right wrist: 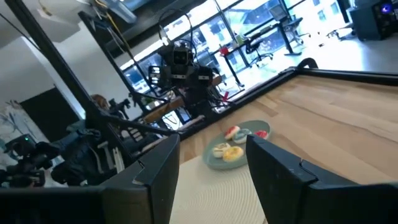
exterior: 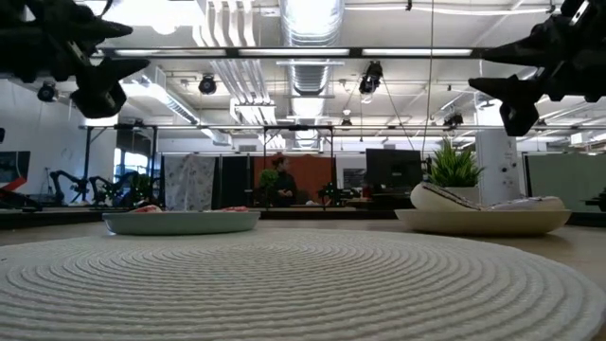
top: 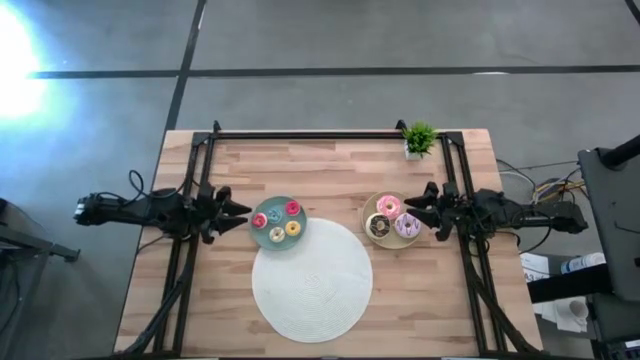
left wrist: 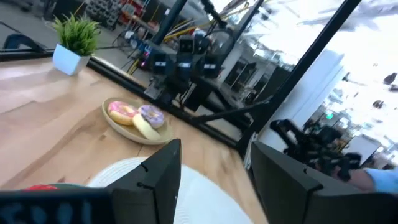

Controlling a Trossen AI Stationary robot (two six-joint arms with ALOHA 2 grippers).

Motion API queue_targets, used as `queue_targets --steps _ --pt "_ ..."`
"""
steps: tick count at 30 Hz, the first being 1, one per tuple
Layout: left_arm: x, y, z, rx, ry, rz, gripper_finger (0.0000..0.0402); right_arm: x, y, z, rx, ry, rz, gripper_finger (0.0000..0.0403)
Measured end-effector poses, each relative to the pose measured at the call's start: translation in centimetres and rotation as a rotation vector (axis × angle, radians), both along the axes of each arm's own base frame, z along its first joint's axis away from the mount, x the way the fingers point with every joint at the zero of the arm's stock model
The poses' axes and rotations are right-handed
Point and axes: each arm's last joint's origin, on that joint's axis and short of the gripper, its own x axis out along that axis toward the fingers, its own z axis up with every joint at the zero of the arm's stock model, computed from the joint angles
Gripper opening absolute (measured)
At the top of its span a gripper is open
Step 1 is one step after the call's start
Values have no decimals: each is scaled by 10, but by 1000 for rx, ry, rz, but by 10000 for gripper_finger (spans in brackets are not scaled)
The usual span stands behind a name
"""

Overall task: Pick & Place donuts
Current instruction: Return to Home Position

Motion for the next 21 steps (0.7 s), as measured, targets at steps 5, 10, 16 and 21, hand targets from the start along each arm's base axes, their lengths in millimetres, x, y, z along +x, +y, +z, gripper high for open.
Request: queue_targets --steps 5,10,16,21 --pt "-3 0 -15 -24 -30 -1 168 0 0 0 0 3 0 178" --pt "-4 0 -24 -22 -26 0 168 0 0 0 0 2 -1 178" --pt "-2 0 -30 -17 2 -4 168 0 0 0 0 -3 0 178" --pt "-1 0 -32 -15 21 -4 168 -1 0 0 1 -7 -1 178"
